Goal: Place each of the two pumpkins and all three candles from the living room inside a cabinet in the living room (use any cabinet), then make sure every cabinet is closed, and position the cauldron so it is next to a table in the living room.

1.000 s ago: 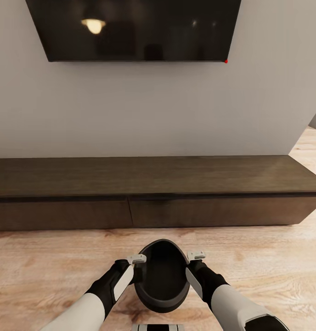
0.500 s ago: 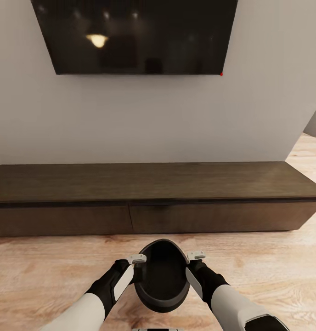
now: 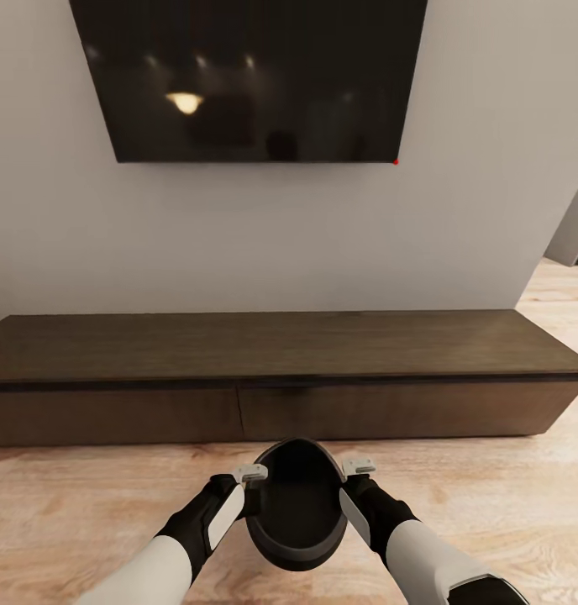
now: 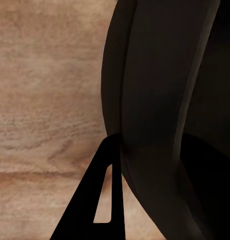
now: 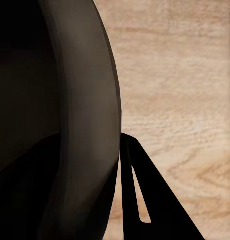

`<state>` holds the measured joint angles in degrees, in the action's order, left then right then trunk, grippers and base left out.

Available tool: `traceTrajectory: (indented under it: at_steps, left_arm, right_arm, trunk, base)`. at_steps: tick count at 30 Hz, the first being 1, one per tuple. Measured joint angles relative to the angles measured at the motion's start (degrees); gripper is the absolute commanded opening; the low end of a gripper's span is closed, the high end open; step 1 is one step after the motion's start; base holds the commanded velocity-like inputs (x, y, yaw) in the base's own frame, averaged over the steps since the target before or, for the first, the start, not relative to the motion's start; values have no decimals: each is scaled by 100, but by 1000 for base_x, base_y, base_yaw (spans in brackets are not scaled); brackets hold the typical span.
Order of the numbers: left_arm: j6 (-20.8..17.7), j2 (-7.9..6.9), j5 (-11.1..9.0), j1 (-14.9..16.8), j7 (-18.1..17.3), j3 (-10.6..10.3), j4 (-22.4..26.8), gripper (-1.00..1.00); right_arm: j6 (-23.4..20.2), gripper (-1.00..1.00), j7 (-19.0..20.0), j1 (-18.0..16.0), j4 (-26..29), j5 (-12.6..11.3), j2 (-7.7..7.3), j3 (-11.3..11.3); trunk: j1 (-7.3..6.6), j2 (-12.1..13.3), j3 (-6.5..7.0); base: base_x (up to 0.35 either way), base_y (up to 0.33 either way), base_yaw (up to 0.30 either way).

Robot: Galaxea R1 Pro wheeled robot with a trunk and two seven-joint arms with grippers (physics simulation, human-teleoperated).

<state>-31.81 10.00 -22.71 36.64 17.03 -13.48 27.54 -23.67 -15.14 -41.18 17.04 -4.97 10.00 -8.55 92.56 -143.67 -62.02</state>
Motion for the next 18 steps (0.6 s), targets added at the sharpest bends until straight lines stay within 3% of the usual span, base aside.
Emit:
traceTrajectory:
  at_steps: [18]
  left_arm:
    - [-6,0,3,1,-4,3,0,-100]
  right_arm:
    - [-14,-100,-25,1,8,-37,0,-28]
  trunk:
    - [-46,24,399]
  base:
    - [0,0,0]
